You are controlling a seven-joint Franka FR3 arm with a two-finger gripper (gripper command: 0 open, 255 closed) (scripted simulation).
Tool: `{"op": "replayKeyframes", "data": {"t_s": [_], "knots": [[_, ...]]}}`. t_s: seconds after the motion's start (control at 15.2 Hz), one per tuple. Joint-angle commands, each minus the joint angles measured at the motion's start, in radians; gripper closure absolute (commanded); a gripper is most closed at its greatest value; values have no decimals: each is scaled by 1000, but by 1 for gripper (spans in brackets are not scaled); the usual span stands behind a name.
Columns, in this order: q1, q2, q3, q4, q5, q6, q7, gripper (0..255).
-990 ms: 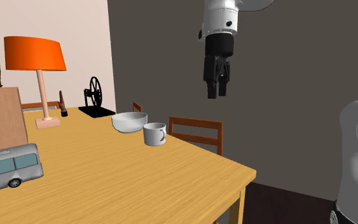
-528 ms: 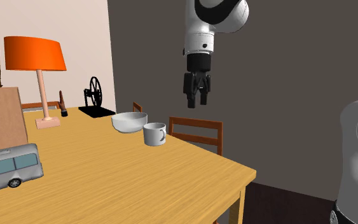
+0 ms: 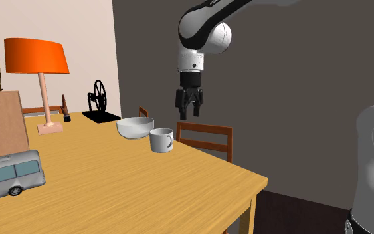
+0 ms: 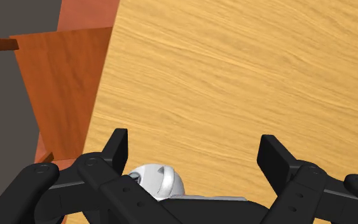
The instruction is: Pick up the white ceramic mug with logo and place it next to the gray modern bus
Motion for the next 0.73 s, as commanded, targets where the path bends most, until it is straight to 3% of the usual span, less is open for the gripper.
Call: {"op": "replayKeyframes", "data": {"t_s": [0.0, 0.66], "knots": [[-7, 80, -13, 63, 21, 16, -28, 0], [-83, 484, -32, 459, 142, 9, -144, 0]]}}
